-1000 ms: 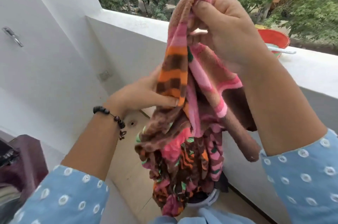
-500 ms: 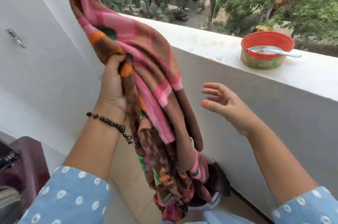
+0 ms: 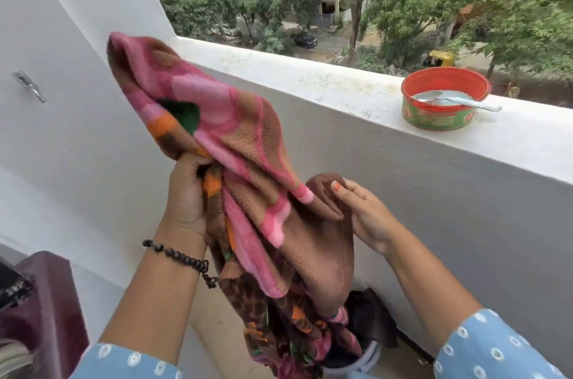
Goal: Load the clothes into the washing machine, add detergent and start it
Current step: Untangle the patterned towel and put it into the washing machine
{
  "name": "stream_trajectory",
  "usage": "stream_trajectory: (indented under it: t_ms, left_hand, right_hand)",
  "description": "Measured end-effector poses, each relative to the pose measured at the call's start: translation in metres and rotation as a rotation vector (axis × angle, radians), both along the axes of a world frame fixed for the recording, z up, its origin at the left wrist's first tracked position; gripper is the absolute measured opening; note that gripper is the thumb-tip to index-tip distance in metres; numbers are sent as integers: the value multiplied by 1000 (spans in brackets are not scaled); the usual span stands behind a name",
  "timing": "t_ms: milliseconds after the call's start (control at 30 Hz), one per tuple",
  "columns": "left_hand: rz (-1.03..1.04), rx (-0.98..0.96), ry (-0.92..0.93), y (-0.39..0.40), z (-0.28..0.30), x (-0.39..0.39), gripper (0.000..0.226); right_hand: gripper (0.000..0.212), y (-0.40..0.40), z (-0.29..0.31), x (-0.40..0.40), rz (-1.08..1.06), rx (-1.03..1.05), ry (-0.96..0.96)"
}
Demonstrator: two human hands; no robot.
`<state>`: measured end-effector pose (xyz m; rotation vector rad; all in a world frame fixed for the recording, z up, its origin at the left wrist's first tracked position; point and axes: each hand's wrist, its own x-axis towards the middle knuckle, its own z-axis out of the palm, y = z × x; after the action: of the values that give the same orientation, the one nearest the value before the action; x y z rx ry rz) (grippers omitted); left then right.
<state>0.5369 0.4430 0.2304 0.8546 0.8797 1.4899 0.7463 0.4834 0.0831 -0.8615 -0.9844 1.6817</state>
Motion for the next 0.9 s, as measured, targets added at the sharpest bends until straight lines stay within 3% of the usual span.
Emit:
stream_trajectory:
  t_ms: [33, 100, 200, 233, 300, 367, 433, 500, 600, 733, 900]
  left_hand:
    - [-76, -63, 106, -3, -11, -5, 33]
    - [-304, -114, 527, -8, -31, -19, 6]
    - [-874, -204, 1128, -10, -49, -36, 18]
    - [-969, -229, 1306, -10, -50, -38, 25]
    - [-918, -259, 1486, -8, -50, -38, 45]
    - [-687, -238, 1325, -6, -44, -31, 50]
    - [-477, -161, 1081, -1, -41, -19, 51]
    - [-404, -99, 968, 3, -38, -3, 63]
    - [-299, -15, 911, 7, -43, 12, 78]
    - [-242, 62, 720, 10, -43, 7, 77]
    - [-272, 87, 772, 3, -34, 9, 47]
  right_hand:
    - [32, 6, 9, 1, -51, 38, -81]
    - [34, 13, 26, 3, -97, 151, -257]
    - [43, 16, 55, 5, -122, 345, -487]
    - [44, 16, 65, 5, -142, 381, -550]
    - [43, 17, 83, 2, -150, 446, -695]
    - [41, 15, 97, -4, -108, 481, -785]
    - [36, 8, 109, -14, -42, 434, -741]
    - [32, 0, 119, -23, 43, 409, -678]
    - [30, -10, 132, -29, 154, 435, -631]
    - [26, -15, 139, -20, 278, 447, -616]
    - [23, -17, 136, -21, 281, 491, -698]
